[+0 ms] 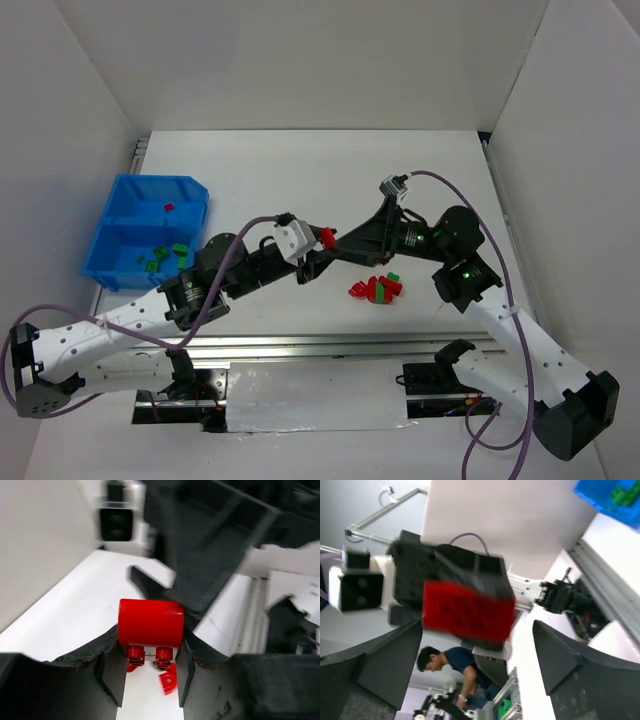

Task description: Sort the legos into containers by color

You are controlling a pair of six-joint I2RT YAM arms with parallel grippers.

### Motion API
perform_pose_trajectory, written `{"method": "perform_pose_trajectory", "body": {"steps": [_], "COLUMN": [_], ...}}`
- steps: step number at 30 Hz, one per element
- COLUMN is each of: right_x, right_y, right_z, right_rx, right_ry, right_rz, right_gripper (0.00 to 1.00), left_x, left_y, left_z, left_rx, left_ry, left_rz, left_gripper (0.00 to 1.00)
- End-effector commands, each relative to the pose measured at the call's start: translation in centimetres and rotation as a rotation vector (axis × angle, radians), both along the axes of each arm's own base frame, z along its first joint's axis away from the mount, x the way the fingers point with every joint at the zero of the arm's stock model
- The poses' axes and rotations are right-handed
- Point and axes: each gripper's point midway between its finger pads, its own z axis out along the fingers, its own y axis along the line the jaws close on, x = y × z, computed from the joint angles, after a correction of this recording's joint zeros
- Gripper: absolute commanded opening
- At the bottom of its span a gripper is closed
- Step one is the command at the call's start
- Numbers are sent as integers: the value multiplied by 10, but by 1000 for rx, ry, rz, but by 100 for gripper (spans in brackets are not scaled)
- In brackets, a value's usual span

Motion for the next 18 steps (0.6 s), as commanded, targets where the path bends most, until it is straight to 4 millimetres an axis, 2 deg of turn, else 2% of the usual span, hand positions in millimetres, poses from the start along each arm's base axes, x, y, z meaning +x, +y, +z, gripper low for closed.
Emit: {"method": "perform_pose_trajectory", "body": {"steps": [1, 2, 3, 4, 5, 6, 7, 8, 9, 10, 11, 12, 13, 14, 15, 16, 17, 18], "right_x": [18, 27, 35, 49, 53, 58, 67, 66, 66, 65, 63, 60, 58, 57, 56, 53, 51, 47], "right_y": [-17, -25, -35, -56, -65, -73, -85, -91, -94, -98, -101, -103, -105, -109, -112, -114, -117, -118], "right_z": [-7, -19, -24, -25, -36, -42, -42, -48, -49, -46, -52, -48, -49, -54, -54, -52, -54, -52], "right_rx": [-34, -68, -87, -97, -134, -180, -212, -281, -306, -318, -358, -369, -384, -416, -431, -438, -455, -458], "right_ry": [-75, -32, -44, -61, -14, -55, -81, -95, -105, -122, -132, -153, -163, -162, -168, -189, -197, -213], "right_rz": [-69, -110, -159, -266, -313, -371, -475, -511, -534, -556, -560, -571, -576, -592, -605, -618, -626, -630], "right_gripper": [100, 100, 100, 100, 100, 100, 100, 100, 100, 100, 100, 100, 100, 100, 100, 100, 100, 100], "left_x": [38, 54, 77, 106, 129, 147, 167, 186, 197, 204, 210, 213, 214, 220, 226, 227, 232, 233], "left_y": [46, 62, 89, 124, 150, 184, 250, 279, 307, 358, 379, 418, 430, 442, 451, 463, 467, 474], "left_z": [41, 38, 35, 20, 2, 7, -26, -59, -54, -71, -117, -119, -133, -165, -169, -179, -198, -202], "left_rx": [-165, -198, -221, -238, -228, -282, -293, -247, -300, -359, -257, -345, -341, -290, -307, -321, -305, -321], "left_ry": [20, 78, 119, 206, 271, 327, 467, 567, 635, 745, 885, 945, 1003, 1097, 1118, 1167, 1220, 1244], "left_rz": [300, 400, 574, 744, 887, 1033, 1264, 1390, 1474, 1597, 1685, 1781, 1817, 1850, 1862, 1864, 1868, 1869], "left_gripper": [0, 0, 0, 0, 0, 0, 0, 0, 0, 0, 0, 0, 0, 0, 0, 0, 0, 0]}}
